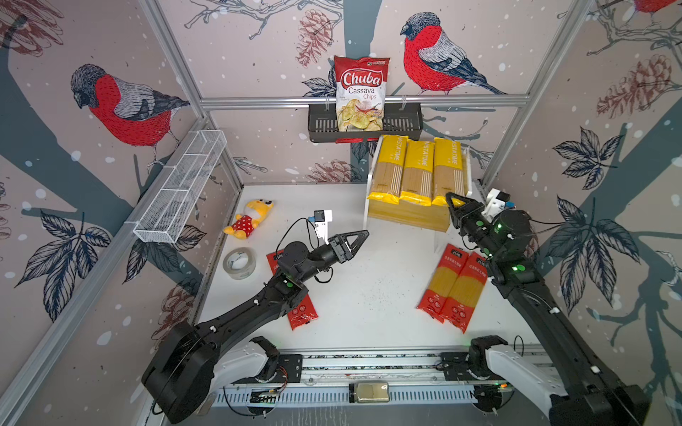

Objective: Place and organize the pasta boxes and bags onto the shelf
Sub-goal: 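Open the right gripper and draw it back from the shelf, then reach both grippers down to a red spaghetti pack on the table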

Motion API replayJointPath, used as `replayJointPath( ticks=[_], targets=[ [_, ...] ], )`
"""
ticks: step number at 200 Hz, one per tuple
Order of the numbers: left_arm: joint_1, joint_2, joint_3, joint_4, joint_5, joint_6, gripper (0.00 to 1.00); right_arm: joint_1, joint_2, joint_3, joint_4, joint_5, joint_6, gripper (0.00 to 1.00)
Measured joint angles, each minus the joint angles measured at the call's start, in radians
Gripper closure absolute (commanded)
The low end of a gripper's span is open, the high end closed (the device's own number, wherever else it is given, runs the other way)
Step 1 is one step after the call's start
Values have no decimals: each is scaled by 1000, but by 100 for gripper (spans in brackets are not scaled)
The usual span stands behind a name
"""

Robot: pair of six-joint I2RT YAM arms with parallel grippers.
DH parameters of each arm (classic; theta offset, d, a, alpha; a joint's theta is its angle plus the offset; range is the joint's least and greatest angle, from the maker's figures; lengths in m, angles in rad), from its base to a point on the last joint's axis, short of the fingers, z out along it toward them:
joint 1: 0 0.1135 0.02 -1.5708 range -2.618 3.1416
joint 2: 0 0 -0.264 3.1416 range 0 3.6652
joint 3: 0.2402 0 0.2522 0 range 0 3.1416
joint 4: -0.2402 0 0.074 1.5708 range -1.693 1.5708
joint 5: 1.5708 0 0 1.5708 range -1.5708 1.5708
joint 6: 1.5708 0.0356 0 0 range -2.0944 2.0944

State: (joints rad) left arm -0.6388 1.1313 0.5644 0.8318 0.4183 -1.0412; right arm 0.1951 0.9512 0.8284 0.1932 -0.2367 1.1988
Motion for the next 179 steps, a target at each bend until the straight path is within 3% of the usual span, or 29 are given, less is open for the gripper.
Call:
replayJointPath(
  ticks=[31, 77, 122, 147, 179],
  targets=[
    [0, -2, 1, -16, 0, 3, 33, -8, 11, -3, 23, -6, 1, 74],
    [-1, -5, 1, -37, -3, 24, 33, -10, -8, -19, 14, -18, -19, 45],
    [-2, -44, 1, -95, -13, 68, 33, 5, -83, -84, 5, -40, -22, 35],
    [-2, -83, 5, -178, -49, 127, 33, 80, -151, -134, -10, -33, -23, 32],
    [-2, -153, 11, -353, -128, 216, 33, 290, -227, -195, -37, 94, -35, 32]
  ],
)
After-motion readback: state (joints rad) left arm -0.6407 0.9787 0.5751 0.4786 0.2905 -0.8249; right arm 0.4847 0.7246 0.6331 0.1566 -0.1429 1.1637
